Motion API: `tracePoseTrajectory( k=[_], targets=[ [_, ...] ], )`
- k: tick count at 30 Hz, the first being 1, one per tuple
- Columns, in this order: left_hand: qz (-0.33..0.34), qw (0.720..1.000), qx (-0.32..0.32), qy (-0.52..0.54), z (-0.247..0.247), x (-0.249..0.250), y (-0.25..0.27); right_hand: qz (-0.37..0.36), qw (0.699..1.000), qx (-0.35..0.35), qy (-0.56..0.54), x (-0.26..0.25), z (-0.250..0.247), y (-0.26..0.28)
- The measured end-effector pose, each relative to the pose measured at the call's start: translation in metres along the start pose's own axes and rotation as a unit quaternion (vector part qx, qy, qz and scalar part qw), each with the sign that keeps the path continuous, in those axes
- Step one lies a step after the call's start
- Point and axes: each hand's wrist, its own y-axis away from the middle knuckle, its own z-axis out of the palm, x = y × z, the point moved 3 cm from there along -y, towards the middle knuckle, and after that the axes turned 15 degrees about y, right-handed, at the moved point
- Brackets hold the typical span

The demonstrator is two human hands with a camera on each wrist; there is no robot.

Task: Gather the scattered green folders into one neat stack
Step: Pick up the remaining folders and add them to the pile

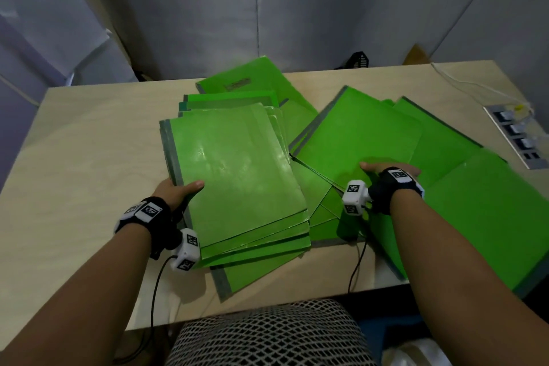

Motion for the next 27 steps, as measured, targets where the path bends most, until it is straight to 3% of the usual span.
tracePoseTrajectory(
  k=[3,6,9,12,14,19,22,27],
  targets=[
    [-0.003,1.000,-0.003,0.009,0.000,-0.002,0.000,-0.010,0.999,0.005,0.045,-0.003,-0.010,0.022],
    [0.001,1.000,-0.007,0.018,-0.001,-0.002,-0.001,0.017,0.998,0.016,-0.053,-0.005,-0.025,0.042],
    [0.015,0.999,-0.009,0.029,-0.007,-0.003,-0.004,-0.003,0.996,0.022,0.090,-0.011,-0.031,0.051],
    [0.028,0.999,-0.009,0.026,-0.014,-0.006,-0.003,-0.041,0.974,0.029,0.223,-0.016,-0.036,0.052],
    [0.027,0.999,-0.009,0.024,-0.017,-0.008,-0.002,-0.062,0.964,0.049,0.253,-0.020,-0.038,0.055],
    [0.027,0.999,-0.010,0.026,-0.018,-0.006,0.002,-0.077,0.984,0.058,0.151,-0.031,-0.033,0.074],
    [0.042,0.999,-0.007,0.008,-0.018,0.000,0.005,-0.044,0.998,0.034,0.002,-0.038,-0.011,0.076],
    [0.067,0.998,-0.003,-0.002,-0.018,0.002,0.005,0.006,0.981,0.042,-0.192,-0.054,0.014,0.108]
  ],
)
